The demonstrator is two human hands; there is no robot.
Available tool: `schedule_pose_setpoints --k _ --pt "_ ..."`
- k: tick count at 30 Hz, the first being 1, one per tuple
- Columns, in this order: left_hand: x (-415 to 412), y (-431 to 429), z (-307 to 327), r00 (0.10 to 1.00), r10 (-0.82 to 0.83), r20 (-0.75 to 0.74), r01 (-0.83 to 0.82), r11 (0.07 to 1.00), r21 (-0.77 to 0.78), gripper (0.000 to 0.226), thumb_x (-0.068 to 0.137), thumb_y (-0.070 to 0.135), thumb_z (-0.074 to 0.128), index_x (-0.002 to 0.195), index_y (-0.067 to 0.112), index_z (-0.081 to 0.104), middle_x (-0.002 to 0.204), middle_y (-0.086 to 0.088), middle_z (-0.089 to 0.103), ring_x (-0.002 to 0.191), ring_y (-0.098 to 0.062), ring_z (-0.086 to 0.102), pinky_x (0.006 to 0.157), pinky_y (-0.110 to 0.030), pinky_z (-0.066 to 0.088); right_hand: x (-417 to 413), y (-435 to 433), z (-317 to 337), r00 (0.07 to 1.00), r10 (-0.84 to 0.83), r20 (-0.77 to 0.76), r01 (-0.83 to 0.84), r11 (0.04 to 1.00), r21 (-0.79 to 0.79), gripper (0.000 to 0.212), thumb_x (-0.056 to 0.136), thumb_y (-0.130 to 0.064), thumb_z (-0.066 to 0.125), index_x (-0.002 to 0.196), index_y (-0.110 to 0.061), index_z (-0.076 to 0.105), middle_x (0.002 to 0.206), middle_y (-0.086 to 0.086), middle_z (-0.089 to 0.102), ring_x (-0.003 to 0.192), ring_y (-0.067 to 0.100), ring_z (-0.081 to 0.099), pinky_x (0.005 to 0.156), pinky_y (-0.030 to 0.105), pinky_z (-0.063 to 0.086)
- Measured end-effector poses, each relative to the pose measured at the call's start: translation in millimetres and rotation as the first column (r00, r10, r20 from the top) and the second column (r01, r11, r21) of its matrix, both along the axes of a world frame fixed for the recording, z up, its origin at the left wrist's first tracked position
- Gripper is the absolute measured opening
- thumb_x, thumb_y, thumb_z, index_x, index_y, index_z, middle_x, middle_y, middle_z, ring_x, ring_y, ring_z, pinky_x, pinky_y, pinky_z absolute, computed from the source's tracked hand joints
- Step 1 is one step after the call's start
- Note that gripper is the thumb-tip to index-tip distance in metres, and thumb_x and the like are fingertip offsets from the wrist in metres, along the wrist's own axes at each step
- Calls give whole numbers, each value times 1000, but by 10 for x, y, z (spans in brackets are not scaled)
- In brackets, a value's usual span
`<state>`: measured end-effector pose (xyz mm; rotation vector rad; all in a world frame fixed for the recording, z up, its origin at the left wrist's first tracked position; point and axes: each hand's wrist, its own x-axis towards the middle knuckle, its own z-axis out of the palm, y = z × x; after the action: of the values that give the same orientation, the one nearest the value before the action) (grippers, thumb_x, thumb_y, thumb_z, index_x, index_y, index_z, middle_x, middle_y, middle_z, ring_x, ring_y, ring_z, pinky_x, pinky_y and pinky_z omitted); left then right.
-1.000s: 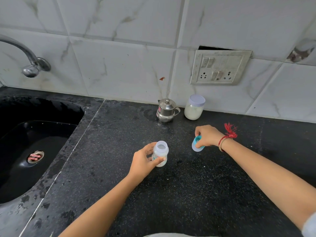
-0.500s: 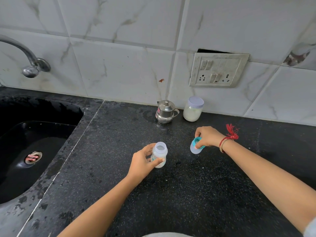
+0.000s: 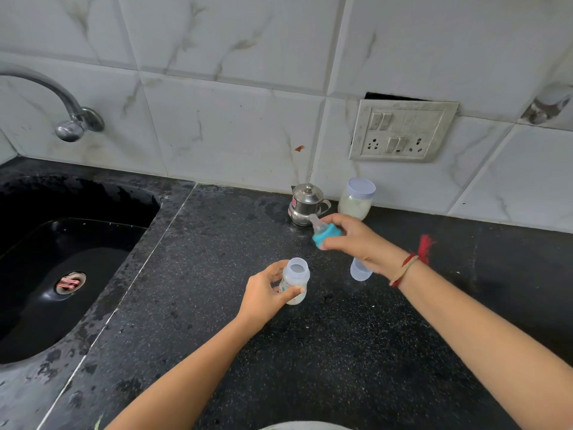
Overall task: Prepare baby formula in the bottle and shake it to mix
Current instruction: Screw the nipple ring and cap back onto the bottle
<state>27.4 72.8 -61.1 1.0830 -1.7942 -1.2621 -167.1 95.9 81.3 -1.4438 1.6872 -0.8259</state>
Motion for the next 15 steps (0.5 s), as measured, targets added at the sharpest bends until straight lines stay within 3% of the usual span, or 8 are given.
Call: schedule_pose_setpoints --k 4,9,15 --pt "1 7 19 1000 4 14 -4 1000 -5 58 73 26 85 125 29 60 113 15 68 107 2 62 97 -21 49 268 16 -218 995 67 73 -65 997 -29 40 69 -3 78 98 -22 57 108 -1 62 99 15 61 87 28 51" --pt "-1 5 22 999 4 40 -4 1000 -6 62 73 28 84 129 27 58 107 24 64 99 13 60 91 -11 47 329 8 -347 972 153 -178 -158 987 -16 42 67 -11 81 96 -28 57 99 -12 62 92 9 60 80 26 52" --pt "0 -6 1 999 -5 46 5 1000 -13 60 73 29 84 127 33 57 106 27 63 102 15 58 92 -13 47 314 -9 -381 945 204 -254 -197 979 52 50 69 -12 80 108 -28 53 111 -8 57 103 9 58 83 23 52"
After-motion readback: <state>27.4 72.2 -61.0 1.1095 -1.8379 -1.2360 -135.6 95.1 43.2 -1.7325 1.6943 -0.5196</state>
